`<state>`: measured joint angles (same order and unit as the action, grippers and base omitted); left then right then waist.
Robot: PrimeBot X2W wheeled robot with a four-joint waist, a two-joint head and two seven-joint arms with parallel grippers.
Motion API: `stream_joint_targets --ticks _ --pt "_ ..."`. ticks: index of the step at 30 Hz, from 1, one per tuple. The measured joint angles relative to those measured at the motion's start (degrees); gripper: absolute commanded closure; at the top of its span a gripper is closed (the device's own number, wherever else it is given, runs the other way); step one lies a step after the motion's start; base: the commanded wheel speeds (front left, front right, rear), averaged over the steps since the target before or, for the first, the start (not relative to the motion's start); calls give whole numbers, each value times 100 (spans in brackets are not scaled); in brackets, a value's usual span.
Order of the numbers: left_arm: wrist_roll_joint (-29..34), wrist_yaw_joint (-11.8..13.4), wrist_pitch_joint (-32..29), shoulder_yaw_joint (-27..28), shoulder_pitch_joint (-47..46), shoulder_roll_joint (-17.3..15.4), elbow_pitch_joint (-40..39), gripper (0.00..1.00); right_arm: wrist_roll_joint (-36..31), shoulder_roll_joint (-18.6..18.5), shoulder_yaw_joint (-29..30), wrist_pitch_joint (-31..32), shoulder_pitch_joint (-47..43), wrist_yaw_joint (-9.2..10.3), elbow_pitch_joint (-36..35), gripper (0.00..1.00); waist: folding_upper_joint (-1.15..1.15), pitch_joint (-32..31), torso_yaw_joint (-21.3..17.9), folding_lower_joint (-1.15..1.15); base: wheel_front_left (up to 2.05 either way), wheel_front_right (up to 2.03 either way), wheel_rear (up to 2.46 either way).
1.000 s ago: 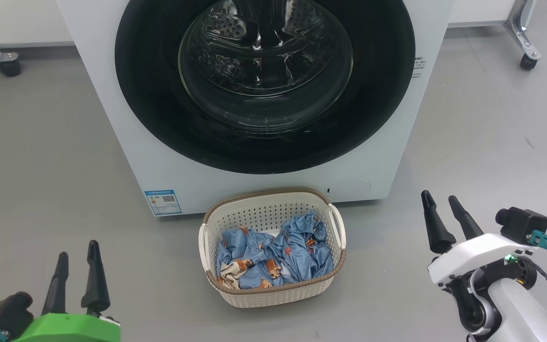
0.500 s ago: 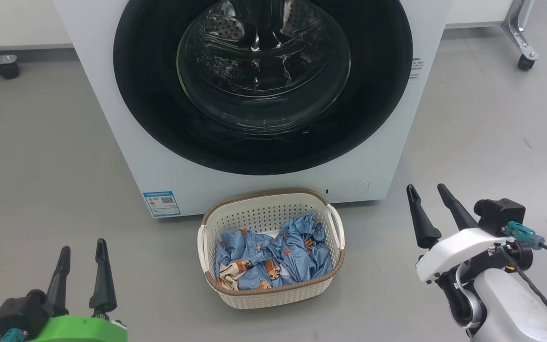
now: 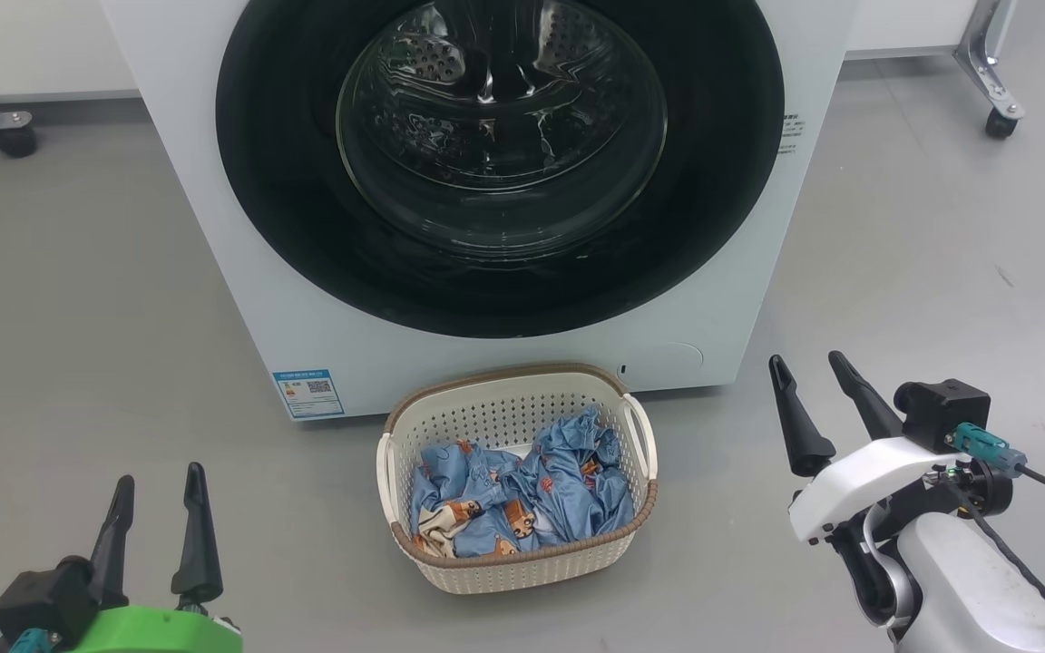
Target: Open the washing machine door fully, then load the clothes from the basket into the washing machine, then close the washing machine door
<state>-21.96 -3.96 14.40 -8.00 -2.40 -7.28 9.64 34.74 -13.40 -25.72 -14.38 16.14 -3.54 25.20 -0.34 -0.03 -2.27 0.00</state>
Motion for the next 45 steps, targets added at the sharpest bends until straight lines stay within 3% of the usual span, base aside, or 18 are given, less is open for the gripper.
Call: stream_joint_targets --ticks 45 --pt "237 -101 0 170 -3 7 113 0 -198 183 168 0 58 -156 177 0 0 -3 -28 0 12 12 -24"
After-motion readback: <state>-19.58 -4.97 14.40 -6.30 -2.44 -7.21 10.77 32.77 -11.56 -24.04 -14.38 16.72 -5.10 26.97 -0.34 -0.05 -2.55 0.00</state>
